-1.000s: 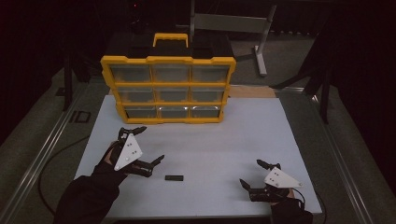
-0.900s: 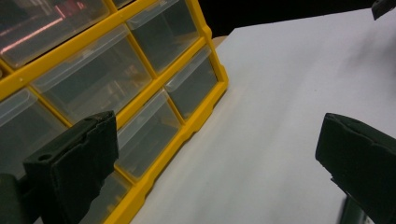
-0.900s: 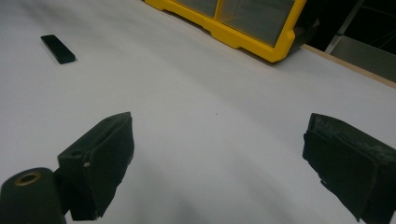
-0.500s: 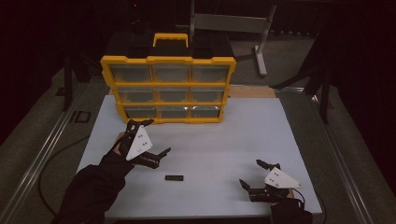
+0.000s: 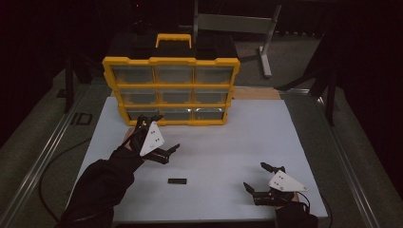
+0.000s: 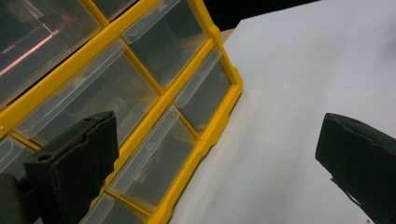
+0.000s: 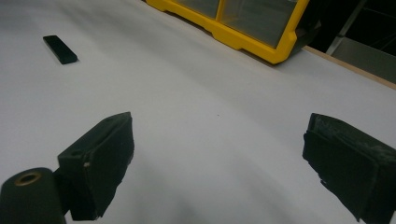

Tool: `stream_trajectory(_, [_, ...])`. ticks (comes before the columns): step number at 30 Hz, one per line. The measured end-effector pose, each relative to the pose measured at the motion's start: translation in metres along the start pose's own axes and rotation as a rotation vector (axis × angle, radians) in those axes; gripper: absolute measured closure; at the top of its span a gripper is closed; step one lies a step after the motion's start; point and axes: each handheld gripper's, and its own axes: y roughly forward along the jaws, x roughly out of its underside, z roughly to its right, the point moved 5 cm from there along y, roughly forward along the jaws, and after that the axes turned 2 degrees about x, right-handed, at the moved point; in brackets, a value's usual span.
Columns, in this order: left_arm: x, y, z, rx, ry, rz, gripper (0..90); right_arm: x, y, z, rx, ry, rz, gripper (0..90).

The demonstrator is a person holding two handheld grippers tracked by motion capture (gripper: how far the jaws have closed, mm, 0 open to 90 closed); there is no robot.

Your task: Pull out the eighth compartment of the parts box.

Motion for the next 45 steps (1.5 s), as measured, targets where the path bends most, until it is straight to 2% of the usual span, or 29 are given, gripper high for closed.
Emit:
stream_trajectory(3, [-0.001,0.004,-0.001,0.003,0.005,-0.001,0.0,0.000,0.000,0.000,0.000,0.001,0.000,8.9])
stream_trajectory(15, [-0.001,0.030,-0.001,-0.010,0.087,-0.040,0.0,0.001,0.001,0.000,-0.010,-0.003,-0.002,8.9])
stream_trajectory(18, [0.001,0.037,0.000,-0.014,0.129,-0.044,0.0,0.001,0.001,0.000,-0.013,-0.003,-0.001,8.9])
stream_trajectory(19, [0.001,0.037,0.000,-0.014,0.129,-0.044,0.0,0.001,0.001,0.000,-0.013,-0.003,-0.001,8.9])
stream_trajectory(20, [0.002,0.041,-0.001,-0.034,0.156,-0.048,0.0,0.001,0.001,0.000,-0.014,-0.003,0.000,8.9])
stream_trajectory(22, [0.002,0.045,-0.001,-0.036,0.180,-0.045,0.0,0.001,0.001,-0.001,-0.017,-0.002,-0.002,8.9])
stream_trajectory(25, [0.003,0.051,0.000,-0.032,0.213,-0.068,0.0,0.001,0.001,-0.001,-0.018,0.001,-0.006,8.9])
stream_trajectory(27, [0.003,0.055,0.000,-0.041,0.249,-0.085,0.0,0.001,0.001,-0.001,-0.020,0.001,-0.004,8.9])
stream_trajectory(28, [0.003,0.055,0.000,-0.041,0.249,-0.085,0.0,0.001,0.001,-0.001,-0.021,0.000,-0.003,8.9])
stream_trajectory(31, [0.001,0.063,0.001,-0.063,0.290,-0.104,0.0,0.001,0.001,-0.001,-0.023,0.000,-0.003,8.9])
stream_trajectory(34, [0.001,0.065,0.001,-0.067,0.296,-0.112,0.0,0.001,0.001,-0.001,-0.024,0.000,-0.002,8.9])
stream_trajectory(36, [0.003,0.073,0.002,-0.063,0.316,-0.158,0.0,0.001,0.001,-0.001,-0.026,0.001,-0.005,8.9])
stream_trajectory(38, [0.007,0.079,0.003,-0.073,0.361,-0.209,0.0,0.001,0.001,-0.001,-0.025,0.002,-0.002,8.9])
stream_trajectory(39, [0.009,0.082,0.004,-0.095,0.391,-0.233,0.0,0.001,0.001,-0.001,-0.025,0.001,-0.002,8.9])
stream_trajectory(40, [0.011,0.085,0.004,-0.117,0.395,-0.254,0.0,0.001,0.001,-0.001,-0.024,0.001,-0.002,8.9])
stream_trajectory(42, [0.014,0.089,0.005,-0.108,0.399,-0.287,0.0,0.001,0.001,-0.001,-0.025,0.003,-0.003,8.9])
stream_trajectory(45, [0.016,0.096,0.006,-0.113,0.412,-0.303,0.0,0.001,0.001,-0.001,-0.025,0.005,-0.004,8.9])
